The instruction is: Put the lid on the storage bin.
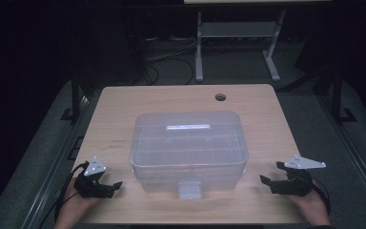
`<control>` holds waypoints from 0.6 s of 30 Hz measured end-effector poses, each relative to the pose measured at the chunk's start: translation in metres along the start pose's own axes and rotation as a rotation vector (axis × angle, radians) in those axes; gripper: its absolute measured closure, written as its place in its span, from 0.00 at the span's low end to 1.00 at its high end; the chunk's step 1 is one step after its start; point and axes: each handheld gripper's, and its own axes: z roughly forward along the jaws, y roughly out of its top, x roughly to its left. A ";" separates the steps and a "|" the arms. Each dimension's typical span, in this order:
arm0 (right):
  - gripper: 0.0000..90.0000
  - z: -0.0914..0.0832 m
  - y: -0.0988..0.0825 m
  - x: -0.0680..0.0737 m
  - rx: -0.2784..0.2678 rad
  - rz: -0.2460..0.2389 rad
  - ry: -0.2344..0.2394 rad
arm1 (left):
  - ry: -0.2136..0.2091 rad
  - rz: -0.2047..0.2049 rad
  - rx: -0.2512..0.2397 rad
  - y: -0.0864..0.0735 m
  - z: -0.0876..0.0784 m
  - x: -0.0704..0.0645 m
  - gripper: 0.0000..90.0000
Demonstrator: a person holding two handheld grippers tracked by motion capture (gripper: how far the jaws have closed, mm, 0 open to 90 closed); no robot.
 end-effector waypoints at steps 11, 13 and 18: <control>0.13 0.006 -0.006 -0.002 0.027 -0.005 -0.036 | -0.056 -0.023 -0.039 -0.012 0.003 0.006 0.15; 0.13 0.008 -0.006 -0.002 0.029 -0.004 -0.041 | -0.060 -0.021 -0.046 -0.013 0.002 0.007 0.14; 0.12 0.012 -0.008 -0.001 0.051 -0.005 -0.047 | -0.072 -0.010 -0.081 -0.017 0.003 0.008 0.14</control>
